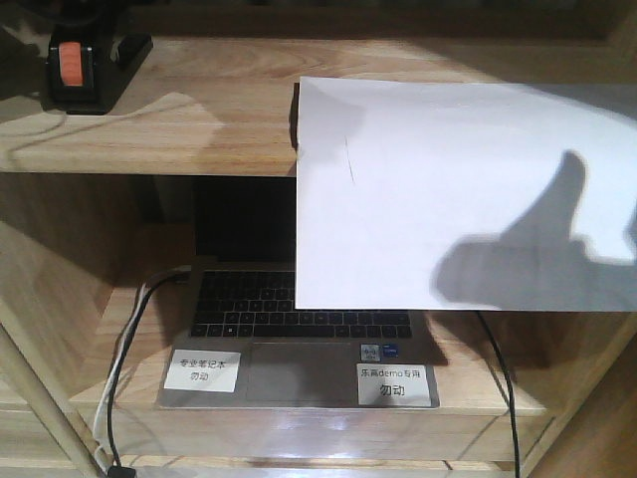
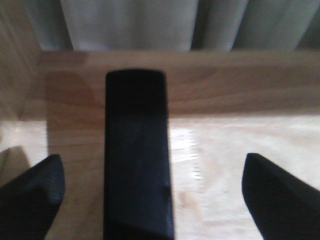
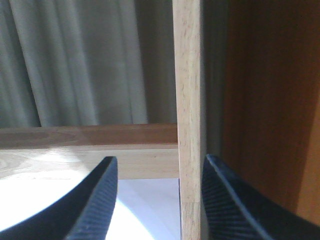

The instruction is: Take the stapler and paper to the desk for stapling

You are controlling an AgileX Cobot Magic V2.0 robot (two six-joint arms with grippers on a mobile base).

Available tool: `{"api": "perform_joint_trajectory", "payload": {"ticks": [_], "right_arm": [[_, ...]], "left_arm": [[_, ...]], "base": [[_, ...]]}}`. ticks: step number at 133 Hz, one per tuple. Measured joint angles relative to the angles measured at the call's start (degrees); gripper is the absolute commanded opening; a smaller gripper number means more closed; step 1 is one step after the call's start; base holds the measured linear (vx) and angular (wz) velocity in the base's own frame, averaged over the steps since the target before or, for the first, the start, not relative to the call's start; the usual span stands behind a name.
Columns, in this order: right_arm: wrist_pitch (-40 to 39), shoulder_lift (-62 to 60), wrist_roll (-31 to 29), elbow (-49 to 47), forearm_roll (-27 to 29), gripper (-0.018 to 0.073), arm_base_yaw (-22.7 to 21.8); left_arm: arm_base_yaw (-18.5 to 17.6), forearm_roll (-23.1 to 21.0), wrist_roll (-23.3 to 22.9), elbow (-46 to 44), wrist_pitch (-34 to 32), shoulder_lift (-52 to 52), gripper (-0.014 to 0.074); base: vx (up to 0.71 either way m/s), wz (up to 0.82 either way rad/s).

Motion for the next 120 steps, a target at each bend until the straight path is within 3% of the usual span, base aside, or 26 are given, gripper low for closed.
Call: {"api": "perform_joint_trajectory", "payload": {"ticks": [30,50,78,97,120], "right_arm": [[0.00,0.00,0.00,0.00,0.00,0.0363,0.00],[0.00,0.00,0.00,0.00,0.00,0.0363,0.00],[0.07,0.00,0.00,0.00,0.00,0.0363,0.00],[0.07,0.00,0.00,0.00,0.00,0.0363,0.00],[0.07,0.00,0.00,0.00,0.00,0.0363,0.00]], "left_arm": [[1.73,-2.82,1.45,0.00,0.15,1.61,0.0599],[1.97,-3.30,1.50,0.00,0.42,1.68,0.0518],[1.97,-4.26,1.50,0.00,0.74,2.27,0.0274],[2.04,-3.96,1.56,0.00,0.80,2.27,-0.0004],[2.04,-3.91,1.63,0.00,0.69,2.22,-0.0008]], "base": [[0.00,0.00],[0.00,0.00],[0.00,0.00],[0.00,0.00],[0.00,0.00]]}}
